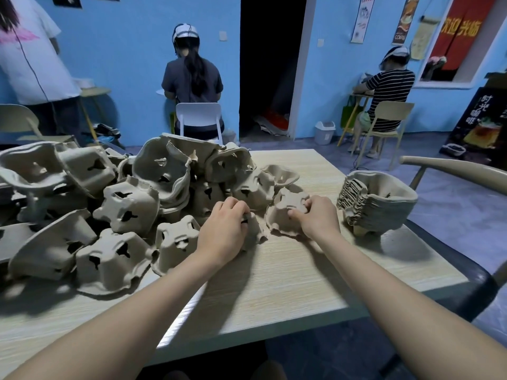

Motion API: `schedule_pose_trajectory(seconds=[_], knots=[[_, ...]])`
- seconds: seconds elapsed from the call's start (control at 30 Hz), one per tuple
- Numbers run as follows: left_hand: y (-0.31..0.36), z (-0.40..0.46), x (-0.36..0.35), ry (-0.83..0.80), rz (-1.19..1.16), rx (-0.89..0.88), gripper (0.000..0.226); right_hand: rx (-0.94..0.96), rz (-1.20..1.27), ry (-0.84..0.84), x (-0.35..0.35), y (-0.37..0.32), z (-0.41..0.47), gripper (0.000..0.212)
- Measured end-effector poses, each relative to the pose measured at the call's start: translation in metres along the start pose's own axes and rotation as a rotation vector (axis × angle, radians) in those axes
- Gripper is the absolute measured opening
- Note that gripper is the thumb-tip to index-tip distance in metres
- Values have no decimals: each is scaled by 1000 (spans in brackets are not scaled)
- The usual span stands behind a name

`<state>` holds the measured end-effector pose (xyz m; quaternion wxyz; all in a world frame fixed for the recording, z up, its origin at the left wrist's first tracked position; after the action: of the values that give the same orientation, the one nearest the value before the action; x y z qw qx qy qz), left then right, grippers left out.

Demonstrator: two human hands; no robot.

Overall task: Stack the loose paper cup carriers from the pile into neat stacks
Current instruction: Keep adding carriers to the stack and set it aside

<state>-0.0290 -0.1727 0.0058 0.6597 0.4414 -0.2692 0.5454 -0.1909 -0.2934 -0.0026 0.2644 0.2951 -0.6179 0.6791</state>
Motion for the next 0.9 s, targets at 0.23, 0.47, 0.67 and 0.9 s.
schedule_pose_trajectory(seconds=[0.23, 0.47, 0.67, 0.9], knots=[[-1, 7, 1, -47, 1, 24, 23, 65, 87, 31, 25, -9, -10, 27], [2, 31, 11, 31, -351, 190, 25, 175, 241, -32, 34, -29, -26, 23], [-8, 29, -6, 117, -1035, 541, 16, 191, 281, -109, 32, -31, -31, 14], [-2, 44, 28, 223, -868, 343, 6, 136, 453, -264, 28, -25, -32, 14]])
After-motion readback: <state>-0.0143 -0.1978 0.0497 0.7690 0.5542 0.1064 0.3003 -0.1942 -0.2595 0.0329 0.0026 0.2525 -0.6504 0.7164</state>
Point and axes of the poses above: each hand's wrist, its own z-axis towards the middle knuckle, its own x-axis out of the back of the hand, y = z × x, the point moved 10 cm from there along z, towards the middle knuckle, and after that the axes turned 9 degrees about -x, right-handed, at the moved point
